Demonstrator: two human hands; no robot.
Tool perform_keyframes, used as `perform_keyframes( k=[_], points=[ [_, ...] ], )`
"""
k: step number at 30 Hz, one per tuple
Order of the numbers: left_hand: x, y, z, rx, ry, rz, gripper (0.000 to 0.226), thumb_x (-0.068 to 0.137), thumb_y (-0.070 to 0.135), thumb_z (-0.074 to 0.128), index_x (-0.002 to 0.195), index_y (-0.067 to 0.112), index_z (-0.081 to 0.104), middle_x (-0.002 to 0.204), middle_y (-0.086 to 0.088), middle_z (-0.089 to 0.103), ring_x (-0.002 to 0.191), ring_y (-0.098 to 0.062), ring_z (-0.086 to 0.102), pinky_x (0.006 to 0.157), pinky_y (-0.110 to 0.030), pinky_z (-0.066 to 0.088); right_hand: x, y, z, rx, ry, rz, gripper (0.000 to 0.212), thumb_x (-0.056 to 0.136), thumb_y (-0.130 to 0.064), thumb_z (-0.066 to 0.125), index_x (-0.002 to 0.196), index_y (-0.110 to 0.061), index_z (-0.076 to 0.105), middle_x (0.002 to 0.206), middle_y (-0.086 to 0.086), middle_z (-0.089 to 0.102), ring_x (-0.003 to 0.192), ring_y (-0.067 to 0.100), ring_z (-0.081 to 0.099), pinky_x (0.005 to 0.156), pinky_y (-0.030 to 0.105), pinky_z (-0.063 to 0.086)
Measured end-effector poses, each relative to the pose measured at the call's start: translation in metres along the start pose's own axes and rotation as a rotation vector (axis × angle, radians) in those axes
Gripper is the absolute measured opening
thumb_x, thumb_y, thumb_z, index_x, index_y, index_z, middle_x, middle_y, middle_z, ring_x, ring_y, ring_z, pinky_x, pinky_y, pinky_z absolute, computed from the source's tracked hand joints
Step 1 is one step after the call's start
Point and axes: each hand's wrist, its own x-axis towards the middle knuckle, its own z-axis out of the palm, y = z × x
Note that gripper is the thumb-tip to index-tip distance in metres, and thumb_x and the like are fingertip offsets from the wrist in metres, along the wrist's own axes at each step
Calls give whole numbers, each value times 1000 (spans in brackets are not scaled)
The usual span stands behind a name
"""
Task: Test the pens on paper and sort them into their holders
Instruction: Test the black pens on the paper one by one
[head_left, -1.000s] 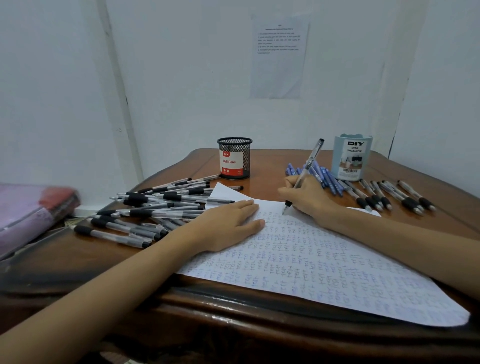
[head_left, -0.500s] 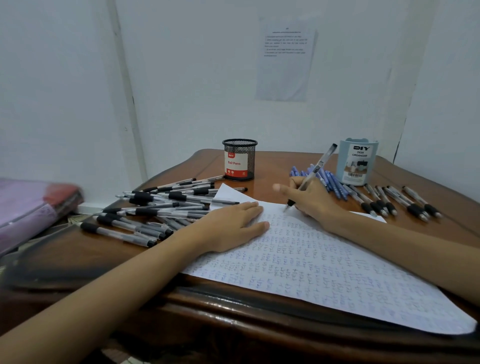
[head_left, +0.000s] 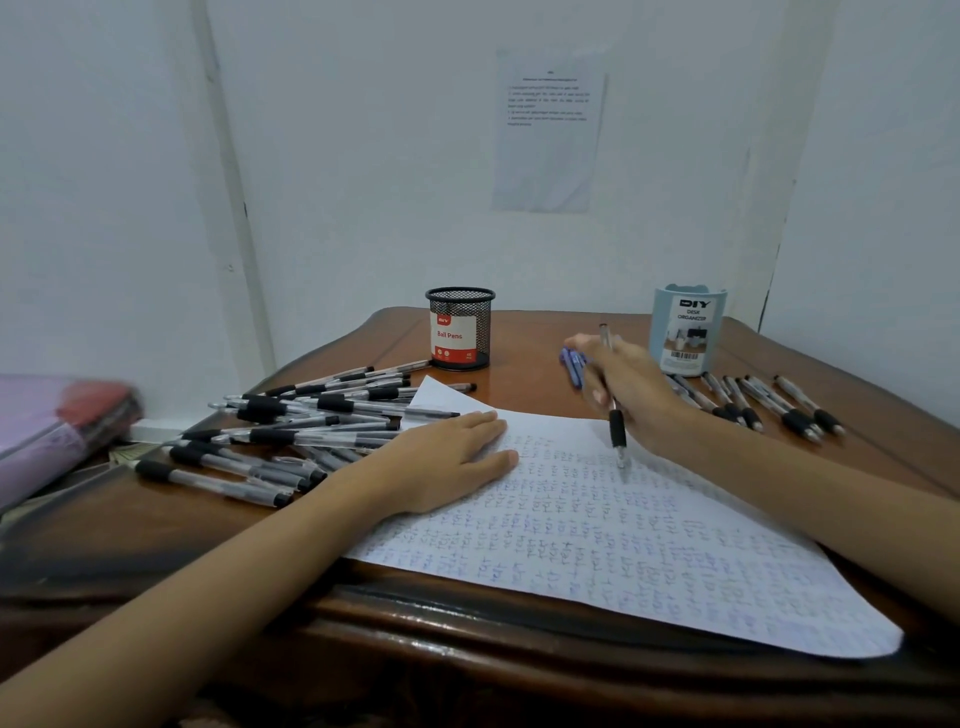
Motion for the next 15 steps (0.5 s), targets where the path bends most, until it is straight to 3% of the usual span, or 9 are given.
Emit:
perform_keyframes(
  k=[3,7,10,15],
  points=[
    [0,0,0,-8,1,-1,61,97,52,22,150,24,13,157,7,11,142,-10,16,113,-28,13,-1,1,1,7,-90,64,24,99,-8,40,119,-7,54,39,-7,40,32,3,30,34,14,26],
    [0,-1,1,-9,0,-2,60,97,52,22,150,25,13,157,8,11,142,-10,16,113,-28,13,-6,-2,2,-60,-213,33,27,95,-25,50,118,-12,57,41,-9,43,34,2,32,33,12,24],
    [0,0,1,-11,7,-2,60,97,52,22,150,25,13,157,8,11,142,-10,17,113,-28,14,-8,-5,3,-54,-214,19,33,88,-29,57,116,-13,60,38,-8,40,31,1,35,32,11,26],
    [1,-1,1,-13,10,-2,60,96,52,23,150,26,13,157,8,12,142,-10,18,114,-28,14,-7,-6,1,-40,-208,46,40,90,-35,53,123,-14,58,36,-7,39,29,2,35,32,11,28]
  ],
)
